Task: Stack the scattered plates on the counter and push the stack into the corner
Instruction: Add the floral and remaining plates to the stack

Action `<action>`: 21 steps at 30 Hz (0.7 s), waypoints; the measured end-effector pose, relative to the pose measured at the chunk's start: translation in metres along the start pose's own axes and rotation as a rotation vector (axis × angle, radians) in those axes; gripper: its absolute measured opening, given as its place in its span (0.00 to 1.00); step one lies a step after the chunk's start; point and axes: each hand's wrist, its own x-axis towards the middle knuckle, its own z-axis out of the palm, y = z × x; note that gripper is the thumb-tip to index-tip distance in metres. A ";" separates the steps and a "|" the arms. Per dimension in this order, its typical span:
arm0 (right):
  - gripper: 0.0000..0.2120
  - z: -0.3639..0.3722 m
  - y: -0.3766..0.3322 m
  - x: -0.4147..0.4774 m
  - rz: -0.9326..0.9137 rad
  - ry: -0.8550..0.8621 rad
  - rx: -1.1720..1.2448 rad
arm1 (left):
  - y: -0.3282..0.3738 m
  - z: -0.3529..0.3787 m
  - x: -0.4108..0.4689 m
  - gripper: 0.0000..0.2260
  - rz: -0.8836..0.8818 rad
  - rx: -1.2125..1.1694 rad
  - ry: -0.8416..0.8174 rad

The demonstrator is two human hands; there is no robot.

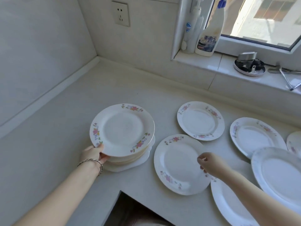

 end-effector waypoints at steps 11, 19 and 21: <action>0.06 0.006 -0.008 -0.003 -0.014 -0.003 0.067 | 0.004 -0.015 0.024 0.06 0.009 0.285 0.017; 0.06 0.007 -0.012 -0.003 -0.028 -0.017 -0.018 | 0.006 -0.021 0.030 0.15 0.247 0.986 0.089; 0.06 0.008 -0.012 -0.002 -0.037 -0.024 -0.013 | 0.005 -0.021 0.030 0.17 0.267 1.078 0.071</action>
